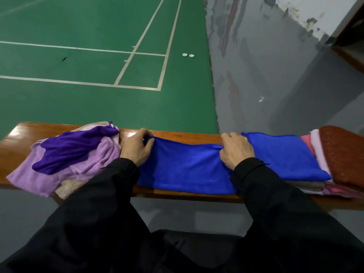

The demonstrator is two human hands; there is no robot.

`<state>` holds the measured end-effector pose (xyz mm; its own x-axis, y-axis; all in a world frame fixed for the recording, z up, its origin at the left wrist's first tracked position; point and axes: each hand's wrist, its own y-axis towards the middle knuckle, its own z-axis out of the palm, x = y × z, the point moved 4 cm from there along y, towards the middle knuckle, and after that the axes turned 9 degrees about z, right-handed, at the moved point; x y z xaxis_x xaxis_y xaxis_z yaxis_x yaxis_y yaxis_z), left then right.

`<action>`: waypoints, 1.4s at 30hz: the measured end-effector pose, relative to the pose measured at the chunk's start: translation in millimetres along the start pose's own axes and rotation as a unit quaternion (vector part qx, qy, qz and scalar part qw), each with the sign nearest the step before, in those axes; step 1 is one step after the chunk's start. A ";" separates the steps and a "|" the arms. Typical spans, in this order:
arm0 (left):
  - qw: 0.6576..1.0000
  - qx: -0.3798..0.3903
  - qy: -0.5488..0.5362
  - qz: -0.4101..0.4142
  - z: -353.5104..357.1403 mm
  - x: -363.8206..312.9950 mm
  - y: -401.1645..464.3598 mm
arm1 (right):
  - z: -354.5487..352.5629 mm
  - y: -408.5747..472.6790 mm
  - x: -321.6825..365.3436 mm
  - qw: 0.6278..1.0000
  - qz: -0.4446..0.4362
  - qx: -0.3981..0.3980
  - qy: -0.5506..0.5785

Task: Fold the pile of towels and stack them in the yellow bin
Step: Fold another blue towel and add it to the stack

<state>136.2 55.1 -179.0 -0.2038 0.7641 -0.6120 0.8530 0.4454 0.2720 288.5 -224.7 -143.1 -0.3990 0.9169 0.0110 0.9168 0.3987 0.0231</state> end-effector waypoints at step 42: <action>0.940 0.074 0.227 -0.244 29.4 1.7 -70.9 | 80.8 -91.1 -18.2 0.994 -0.051 -0.014 0.092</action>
<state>89.5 11.1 -221.2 -0.7432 0.6213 -0.2482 0.6557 0.7502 -0.0852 213.6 -276.1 -226.2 -0.4889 0.8515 0.1898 0.8714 0.4867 0.0610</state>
